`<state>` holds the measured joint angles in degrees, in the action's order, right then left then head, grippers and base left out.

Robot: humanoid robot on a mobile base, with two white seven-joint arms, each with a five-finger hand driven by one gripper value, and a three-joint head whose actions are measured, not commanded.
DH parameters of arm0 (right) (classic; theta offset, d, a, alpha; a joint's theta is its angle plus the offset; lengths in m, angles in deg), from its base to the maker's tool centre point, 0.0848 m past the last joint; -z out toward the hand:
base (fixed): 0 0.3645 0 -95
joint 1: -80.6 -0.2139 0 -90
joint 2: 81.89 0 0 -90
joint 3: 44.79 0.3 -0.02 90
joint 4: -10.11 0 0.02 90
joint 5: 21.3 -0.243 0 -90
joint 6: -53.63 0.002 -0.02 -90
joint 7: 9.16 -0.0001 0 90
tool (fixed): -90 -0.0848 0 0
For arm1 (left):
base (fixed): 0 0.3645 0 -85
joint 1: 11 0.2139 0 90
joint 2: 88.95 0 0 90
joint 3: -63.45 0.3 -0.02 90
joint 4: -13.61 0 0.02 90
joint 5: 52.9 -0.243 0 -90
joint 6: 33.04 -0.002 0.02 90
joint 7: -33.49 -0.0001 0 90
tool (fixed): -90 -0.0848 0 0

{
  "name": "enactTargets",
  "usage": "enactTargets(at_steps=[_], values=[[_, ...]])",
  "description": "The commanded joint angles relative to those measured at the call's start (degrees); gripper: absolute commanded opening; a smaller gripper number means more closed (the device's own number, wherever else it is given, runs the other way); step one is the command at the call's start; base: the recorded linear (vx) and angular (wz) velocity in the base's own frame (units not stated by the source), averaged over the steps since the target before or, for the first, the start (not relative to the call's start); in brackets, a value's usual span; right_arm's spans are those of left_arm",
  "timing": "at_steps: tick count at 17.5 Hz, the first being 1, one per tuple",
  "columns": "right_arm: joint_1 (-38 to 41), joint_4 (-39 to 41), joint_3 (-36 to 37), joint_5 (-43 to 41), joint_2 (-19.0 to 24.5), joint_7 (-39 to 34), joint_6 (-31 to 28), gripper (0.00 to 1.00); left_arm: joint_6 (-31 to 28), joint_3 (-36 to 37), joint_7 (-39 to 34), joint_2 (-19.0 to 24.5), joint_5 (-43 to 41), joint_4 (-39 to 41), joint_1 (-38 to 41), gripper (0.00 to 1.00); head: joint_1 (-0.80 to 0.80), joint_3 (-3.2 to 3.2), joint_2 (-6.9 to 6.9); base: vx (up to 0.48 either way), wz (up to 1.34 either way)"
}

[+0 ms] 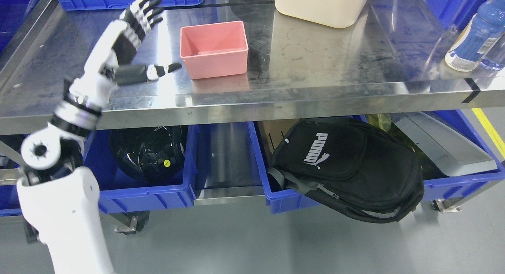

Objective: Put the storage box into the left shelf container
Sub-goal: 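Reach the left hand up and over to the pink box on the table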

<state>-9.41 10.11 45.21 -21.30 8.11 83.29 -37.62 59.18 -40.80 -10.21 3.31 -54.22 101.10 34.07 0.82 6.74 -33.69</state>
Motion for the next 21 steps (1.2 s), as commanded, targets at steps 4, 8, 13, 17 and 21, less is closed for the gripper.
enactTargets(at_steps=[4, 8, 13, 17, 21], values=[[0.5, 1.0, 0.3, 0.1, -1.0, 0.0, 0.0, 1.00, -1.3, 24.9, 7.2, 12.8, -13.6, -14.4, -13.2, 0.98, 0.00, 0.00, 0.00, 0.000, 0.00], [0.5, 1.0, 0.3, 0.1, -1.0, 0.0, 0.0, 1.00, -1.3, 27.4, 10.2, 12.1, -21.3, -21.2, -15.2, 0.96, 0.00, 0.00, 0.00, 0.000, 0.00], [0.5, 1.0, 0.3, 0.1, -1.0, 0.0, 0.0, 1.00, -1.3, 28.3, 10.7, 7.2, -24.1, -27.4, -19.0, 0.93, 0.00, 0.00, 0.00, 0.000, 0.00], [0.5, 1.0, 0.3, 0.1, -1.0, 0.0, 0.0, 1.00, -1.4, 28.3, 12.1, 3.6, -27.0, -31.3, -19.8, 0.85, 0.00, 0.00, 0.00, 0.000, 0.00], [0.5, 1.0, 0.3, 0.1, -1.0, 0.0, 0.0, 1.00, -1.2, 28.2, 13.2, 2.6, -30.0, -35.5, -22.0, 0.77, 0.00, 0.00, 0.00, 0.000, 0.00]])
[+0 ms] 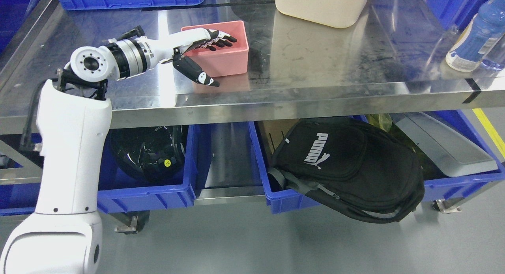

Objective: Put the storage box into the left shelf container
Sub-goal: 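Grasp the rim of the pink box with the left hand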

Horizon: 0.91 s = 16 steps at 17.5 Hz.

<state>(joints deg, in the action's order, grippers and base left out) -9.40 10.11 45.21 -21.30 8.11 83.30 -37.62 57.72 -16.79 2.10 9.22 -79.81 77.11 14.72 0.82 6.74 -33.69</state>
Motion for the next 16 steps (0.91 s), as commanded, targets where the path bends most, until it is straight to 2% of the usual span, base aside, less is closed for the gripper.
enactTargets(at_steps=[1, 3, 6, 9, 12, 13, 14, 16], values=[[0.5, 1.0, 0.3, 0.1, -1.0, 0.0, 0.0, 1.00, 0.5, 4.1, 1.0, -3.4, -5.7, -12.3, -2.8, 0.76, 0.00, 0.00, 0.00, 0.000, 0.00], [0.5, 1.0, 0.3, 0.1, -1.0, 0.0, 0.0, 1.00, 0.7, 3.9, 1.2, -3.5, -6.5, -12.9, -2.8, 0.67, 0.00, 0.00, 0.00, 0.000, 0.00], [0.5, 1.0, 0.3, 0.1, -1.0, 0.0, 0.0, 1.00, 2.8, 2.1, 1.4, -3.9, -6.4, -12.9, -2.8, 0.42, 0.00, 0.00, 0.00, 0.001, 0.02], [0.5, 1.0, 0.3, 0.1, -1.0, 0.0, 0.0, 1.00, 9.5, -6.7, 2.4, -7.2, -6.3, -12.9, -2.9, 0.03, 0.00, 0.00, 0.00, 0.003, 0.04], [0.5, 1.0, 0.3, 0.1, -1.0, 0.0, 0.0, 1.00, 11.8, -16.0, 4.7, -7.2, -2.8, -13.0, -3.0, 0.00, 0.00, 0.00, 0.00, -0.001, 0.01], [0.5, 1.0, 0.3, 0.1, -1.0, 0.0, 0.0, 1.00, 11.7, -16.7, 4.4, -7.2, 3.0, -13.0, -3.0, 0.00, 0.00, 0.00, 0.00, -0.003, 0.03], [0.5, 1.0, 0.3, 0.1, -1.0, 0.0, 0.0, 1.00, 11.0, -16.9, 4.1, -7.2, 12.4, -13.0, -3.0, 0.00, 0.00, 0.00, 0.00, 0.000, 0.00], [0.5, 1.0, 0.3, 0.1, -1.0, 0.0, 0.0, 1.00, 9.7, -17.3, 4.1, -7.2, 22.0, -13.0, -2.3, 0.00, 0.00, 0.00, 0.00, 0.010, 0.02]])
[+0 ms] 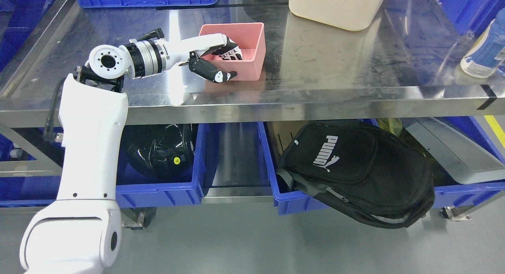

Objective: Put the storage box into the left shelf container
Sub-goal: 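Grasp the rim of the pink box with the left hand, then lift the pink box off the table and carry it while turning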

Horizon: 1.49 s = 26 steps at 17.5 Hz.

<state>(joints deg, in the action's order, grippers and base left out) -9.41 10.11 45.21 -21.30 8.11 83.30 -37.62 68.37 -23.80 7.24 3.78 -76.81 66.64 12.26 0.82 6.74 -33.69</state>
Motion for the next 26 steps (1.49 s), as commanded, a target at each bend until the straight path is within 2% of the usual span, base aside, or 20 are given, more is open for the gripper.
enactTargets(at_steps=[1, 6, 11, 15, 17, 21, 23, 26], values=[[0.5, 1.0, 0.3, 0.1, -1.0, 0.0, 0.0, 1.00, -1.3, -10.8, -1.1, -1.7, 22.8, -2.5, 0.3, 0.00, 0.00, 0.00, 0.00, 0.010, 0.02], [0.5, 1.0, 0.3, 0.1, -1.0, 0.0, 0.0, 1.00, -1.2, -10.8, -1.2, -1.7, 42.6, -1.5, 2.8, 0.00, 0.00, 0.00, 0.00, 0.009, -0.04], [0.5, 1.0, 0.3, 0.1, -1.0, 0.0, 0.0, 1.00, -1.2, -7.2, -3.7, -1.7, 58.6, 12.6, 10.6, 0.00, 0.00, 0.00, 0.00, -0.004, -0.02], [0.5, 1.0, 0.3, 0.1, -1.0, 0.0, 0.0, 1.00, -0.1, -2.5, -8.3, -1.7, 62.0, 28.9, 22.2, 0.00, 0.00, 0.00, 0.00, 0.009, 0.10], [0.5, 1.0, 0.3, 0.1, -1.0, 0.0, 0.0, 1.00, 4.1, 1.3, -12.8, -1.7, 61.9, 33.9, 28.1, 0.00, 0.00, 0.00, 0.00, 0.029, 0.47], [0.5, 1.0, 0.3, 0.1, -1.0, 0.0, 0.0, 1.00, 11.1, 9.1, -14.8, -1.7, 61.9, 36.7, 40.1, 0.00, 0.00, 0.00, 0.00, 0.068, 0.84], [0.5, 1.0, 0.3, 0.1, -1.0, 0.0, 0.0, 1.00, 14.7, 10.2, -14.5, -1.7, 61.9, 36.8, 44.6, 0.00, 0.00, 0.00, 0.00, 0.092, 1.25], [0.5, 1.0, 0.3, 0.1, -1.0, 0.0, 0.0, 1.00, 16.5, 9.8, -14.3, -1.7, 61.8, 36.7, 47.6, 0.01, 0.00, 0.00, 0.00, 0.150, 1.36]])
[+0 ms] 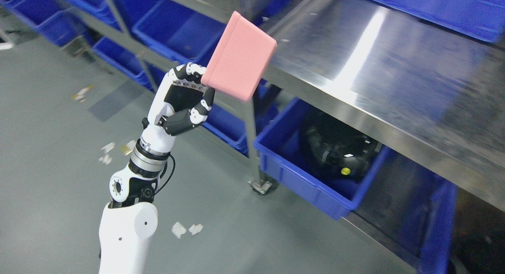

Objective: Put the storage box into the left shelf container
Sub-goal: 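Lift the pink box off the table and carry it while turning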

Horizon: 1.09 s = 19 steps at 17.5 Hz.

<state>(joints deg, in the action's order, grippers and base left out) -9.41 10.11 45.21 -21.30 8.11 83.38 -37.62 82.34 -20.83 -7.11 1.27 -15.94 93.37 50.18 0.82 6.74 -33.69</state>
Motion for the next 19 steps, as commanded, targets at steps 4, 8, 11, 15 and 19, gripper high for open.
enactTargets(at_steps=[4, 8, 11, 15, 19], values=[[0.5, 1.0, 0.3, 0.1, -1.0, -0.1, 0.0, 1.00, 6.3, 6.1, 0.1, 0.8, 0.9, 10.0, 13.7, 0.01, 0.00, 0.00, -0.02, 0.198, 1.32], [0.5, 1.0, 0.3, 0.1, -1.0, -0.1, 0.0, 1.00, 7.9, 5.6, 0.1, 0.8, 0.9, 9.9, 16.6, 0.01, 0.00, 0.00, -0.03, 0.299, 1.06], [0.5, 1.0, 0.3, 0.1, -1.0, -0.1, 0.0, 1.00, 8.1, 5.3, 0.2, 0.8, 0.9, 9.9, 17.5, 0.01, 0.00, 0.00, -0.02, 0.398, 0.87], [0.6, 1.0, 0.3, 0.1, -1.0, -0.1, 0.0, 1.00, 8.4, 5.3, 0.2, 0.8, 0.9, 9.9, 17.7, 0.01, 0.00, 0.00, -0.03, 0.458, 0.53], [0.5, 1.0, 0.3, 0.1, -1.0, -0.1, 0.0, 1.00, 8.5, 5.3, 0.2, 0.8, 0.9, 9.8, 17.9, 0.01, 0.00, 0.00, -0.03, 0.500, 0.20]])
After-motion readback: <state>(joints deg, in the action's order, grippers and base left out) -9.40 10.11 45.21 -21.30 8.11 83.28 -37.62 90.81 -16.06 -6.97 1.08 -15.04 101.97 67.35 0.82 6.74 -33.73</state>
